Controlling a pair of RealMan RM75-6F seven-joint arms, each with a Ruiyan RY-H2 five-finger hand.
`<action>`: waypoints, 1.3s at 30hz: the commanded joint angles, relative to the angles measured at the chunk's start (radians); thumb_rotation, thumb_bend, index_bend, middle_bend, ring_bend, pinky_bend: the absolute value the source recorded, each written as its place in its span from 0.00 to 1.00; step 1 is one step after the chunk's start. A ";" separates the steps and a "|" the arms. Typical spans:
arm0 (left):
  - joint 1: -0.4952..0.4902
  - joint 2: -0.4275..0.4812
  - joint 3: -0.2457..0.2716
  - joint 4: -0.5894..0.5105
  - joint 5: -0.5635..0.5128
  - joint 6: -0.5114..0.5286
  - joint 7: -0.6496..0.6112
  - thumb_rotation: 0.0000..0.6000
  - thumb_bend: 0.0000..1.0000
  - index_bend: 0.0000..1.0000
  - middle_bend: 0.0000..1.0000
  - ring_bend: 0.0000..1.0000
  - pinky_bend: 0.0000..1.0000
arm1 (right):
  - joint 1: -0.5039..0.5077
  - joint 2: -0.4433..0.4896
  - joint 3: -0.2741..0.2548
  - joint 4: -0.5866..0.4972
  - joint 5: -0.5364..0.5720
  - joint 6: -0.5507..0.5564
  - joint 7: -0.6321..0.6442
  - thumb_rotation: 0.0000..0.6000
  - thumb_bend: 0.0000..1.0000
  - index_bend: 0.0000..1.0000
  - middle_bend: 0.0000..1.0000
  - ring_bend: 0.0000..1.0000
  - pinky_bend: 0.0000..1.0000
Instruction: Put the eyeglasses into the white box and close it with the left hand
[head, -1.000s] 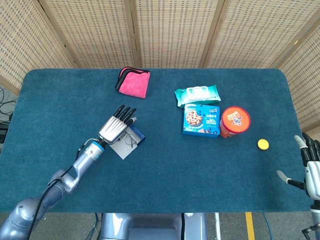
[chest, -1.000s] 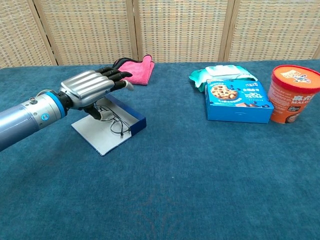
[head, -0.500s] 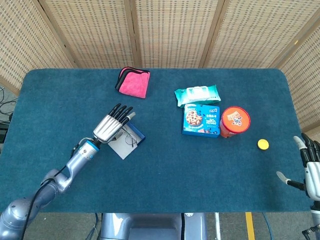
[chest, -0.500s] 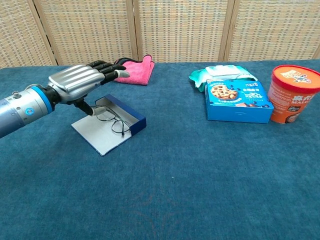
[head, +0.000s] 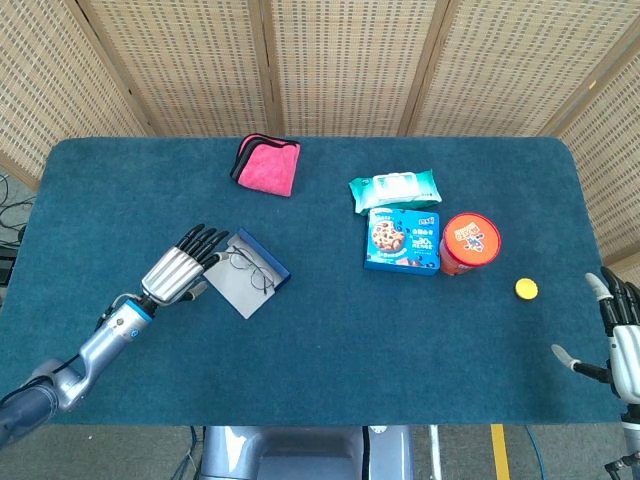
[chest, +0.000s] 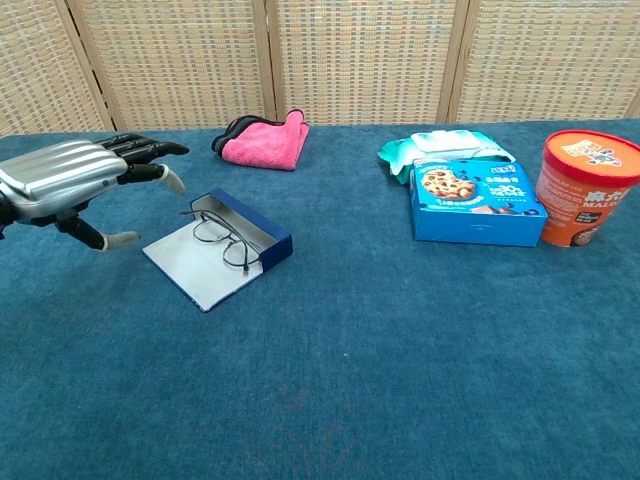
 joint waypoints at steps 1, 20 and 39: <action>0.021 0.000 0.009 0.004 -0.003 -0.003 -0.030 1.00 0.35 0.24 0.00 0.00 0.00 | 0.000 0.000 -0.001 0.000 -0.001 0.000 -0.001 1.00 0.00 0.00 0.00 0.00 0.00; 0.077 -0.200 0.032 0.332 0.025 0.023 -0.175 1.00 0.36 0.25 0.00 0.00 0.00 | 0.002 0.002 -0.001 -0.003 0.003 -0.004 0.003 1.00 0.00 0.00 0.00 0.00 0.00; 0.069 -0.301 0.028 0.485 0.024 -0.004 -0.239 1.00 0.36 0.28 0.00 0.00 0.00 | 0.002 0.003 -0.001 0.005 0.006 -0.007 0.016 1.00 0.00 0.00 0.00 0.00 0.00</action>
